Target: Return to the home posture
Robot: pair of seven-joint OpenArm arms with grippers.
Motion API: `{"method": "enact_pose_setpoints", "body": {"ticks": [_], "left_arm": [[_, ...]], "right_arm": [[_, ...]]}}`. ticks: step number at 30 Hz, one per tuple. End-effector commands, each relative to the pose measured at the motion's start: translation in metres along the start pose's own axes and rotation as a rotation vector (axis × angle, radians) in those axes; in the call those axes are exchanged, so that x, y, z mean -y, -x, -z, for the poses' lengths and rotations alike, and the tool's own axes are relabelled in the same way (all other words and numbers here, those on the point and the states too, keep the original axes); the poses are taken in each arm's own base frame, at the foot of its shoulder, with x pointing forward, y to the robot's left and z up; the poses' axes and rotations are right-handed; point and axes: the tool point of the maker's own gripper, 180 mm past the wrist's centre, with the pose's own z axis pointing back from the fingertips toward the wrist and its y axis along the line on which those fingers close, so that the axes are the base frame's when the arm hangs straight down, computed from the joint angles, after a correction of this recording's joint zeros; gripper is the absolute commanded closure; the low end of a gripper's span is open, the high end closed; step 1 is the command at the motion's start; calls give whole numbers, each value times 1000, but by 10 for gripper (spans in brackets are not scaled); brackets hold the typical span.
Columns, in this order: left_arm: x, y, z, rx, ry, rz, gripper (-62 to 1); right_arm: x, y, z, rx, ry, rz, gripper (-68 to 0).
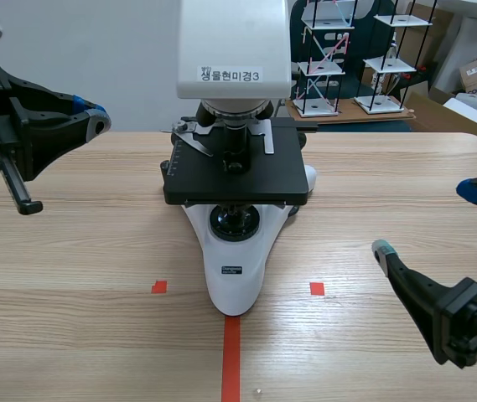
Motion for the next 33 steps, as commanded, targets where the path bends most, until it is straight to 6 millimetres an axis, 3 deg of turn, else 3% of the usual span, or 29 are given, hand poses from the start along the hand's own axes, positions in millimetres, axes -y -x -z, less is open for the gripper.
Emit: {"method": "enact_pose_setpoints", "body": {"ticks": [1, 17, 23, 31, 33], "left_arm": [[-4, -12, 1, 36, -6, 14, -23], [-3, -12, 1, 36, -6, 14, -23], [6, -4, -4, 38, 5, -18, -23], [14, 3, -41, 145, -76, -125, -35], [17, 5, -54, 172, -102, -155, -84]], "right_arm": [[0, -11, 1, 35, -7, -6, -667], [0, -11, 1, 35, -7, -6, -667], [0, -11, 1, 35, -6, -6, -667], [0, -11, 1, 35, -6, -6, -667], [0, -11, 1, 36, -7, -5, -667]]}}
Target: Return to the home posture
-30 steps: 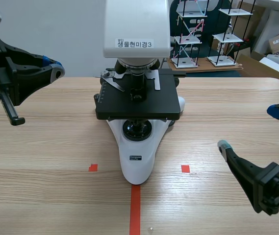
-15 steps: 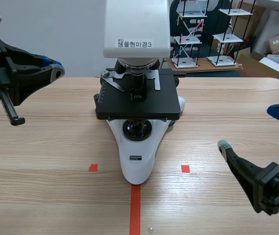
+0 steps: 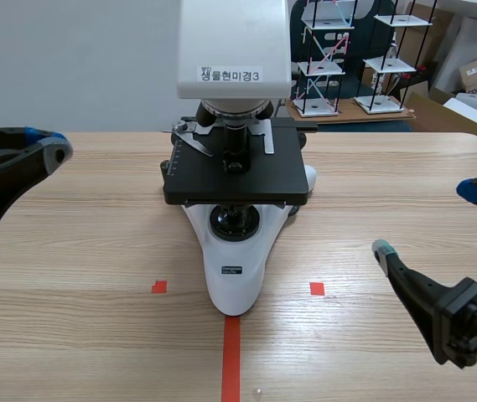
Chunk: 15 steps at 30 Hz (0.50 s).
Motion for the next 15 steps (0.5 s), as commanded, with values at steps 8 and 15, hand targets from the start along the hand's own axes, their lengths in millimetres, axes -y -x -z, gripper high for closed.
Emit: {"method": "enact_pose_setpoints", "body": {"ticks": [8, 15], "left_arm": [[12, -5, -52, 129, -130, -88, -299], [51, 3, -80, 153, -126, -107, -522]], "right_arm": [[1, -11, 1, 39, -6, 1, -667], [1, -11, 1, 38, -6, 0, -667]]}}
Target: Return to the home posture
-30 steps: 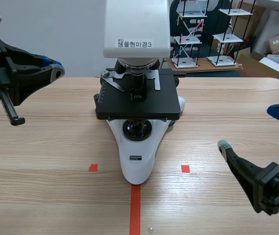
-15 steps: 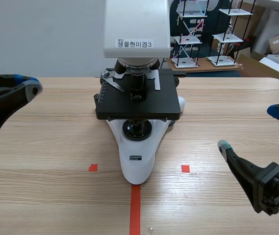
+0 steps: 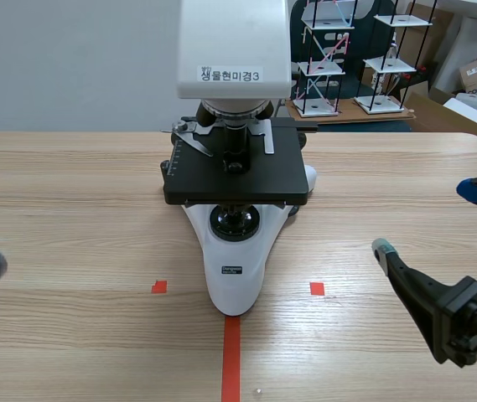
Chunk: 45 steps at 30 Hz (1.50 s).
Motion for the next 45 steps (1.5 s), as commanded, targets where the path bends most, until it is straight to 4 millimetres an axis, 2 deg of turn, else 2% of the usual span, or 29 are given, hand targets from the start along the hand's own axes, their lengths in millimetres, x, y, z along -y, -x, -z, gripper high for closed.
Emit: {"method": "enact_pose_setpoints", "body": {"ticks": [1, 5, 11, 24, 45], "left_arm": [[2, -4, -2, 24, -22, 2, -530], [0, -2, -12, 23, -121, 19, -601], [7, -3, -13, 10, -122, 19, -603], [6, -10, -13, 46, -124, 25, -602], [6, -10, -13, 47, -124, 25, -602]], "right_arm": [[0, -11, 1, 35, -7, -7, -667], [0, -11, 1, 35, -7, -7, -667], [0, -10, 1, 34, -7, -7, -667], [0, -11, 1, 35, -7, -6, -667], [0, -11, 1, 35, -7, -7, -667]]}}
